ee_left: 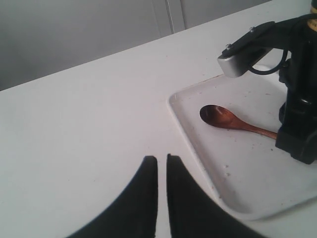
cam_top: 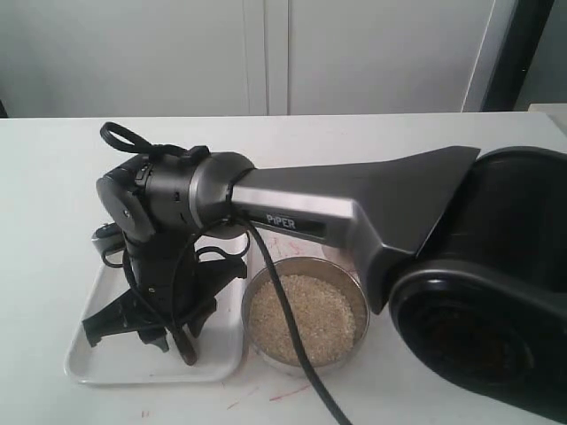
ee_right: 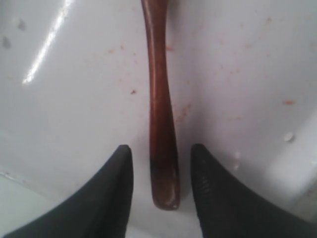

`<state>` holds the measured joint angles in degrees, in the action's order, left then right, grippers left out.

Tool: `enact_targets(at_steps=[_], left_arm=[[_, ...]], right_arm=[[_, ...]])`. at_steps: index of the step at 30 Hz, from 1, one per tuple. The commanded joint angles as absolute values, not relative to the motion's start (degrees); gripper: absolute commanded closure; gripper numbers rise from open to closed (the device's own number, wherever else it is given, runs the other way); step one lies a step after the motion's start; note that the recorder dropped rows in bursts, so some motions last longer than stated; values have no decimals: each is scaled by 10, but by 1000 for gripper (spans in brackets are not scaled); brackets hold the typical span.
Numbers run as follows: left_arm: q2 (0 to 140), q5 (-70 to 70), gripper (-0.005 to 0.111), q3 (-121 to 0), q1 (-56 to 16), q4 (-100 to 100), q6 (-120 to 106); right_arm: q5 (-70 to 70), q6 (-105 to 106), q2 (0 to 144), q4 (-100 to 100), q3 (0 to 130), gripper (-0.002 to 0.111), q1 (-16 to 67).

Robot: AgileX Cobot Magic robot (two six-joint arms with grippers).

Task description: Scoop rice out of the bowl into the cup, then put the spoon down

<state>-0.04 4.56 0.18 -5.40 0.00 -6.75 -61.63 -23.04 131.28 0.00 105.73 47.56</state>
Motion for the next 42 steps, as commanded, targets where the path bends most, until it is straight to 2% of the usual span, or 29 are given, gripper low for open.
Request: enact_targets(at_steps=[1,9,15,21,34,42], left_arm=[[0,43,92,0,-53,0,-65],[0,43,92,0,-53,0,-65],[0,43,92,0,-53,0,-65],[0,43,92,0,-53,0,-65],[0,43,92,0,-53,0,-65],[0,43,92,0,-53,0,-65]], right_arm=[[-598,-227,1300,0,1062,71,474],[-494,-244,1210,-17,1062,71,474],[-503,-235,1078,-140,1062,87,474],[-542,-196,920,-155,1060,103,474],[-577,-152,675,-153,1001,104,474],[-567,-133,541,-147,897,104,474]])
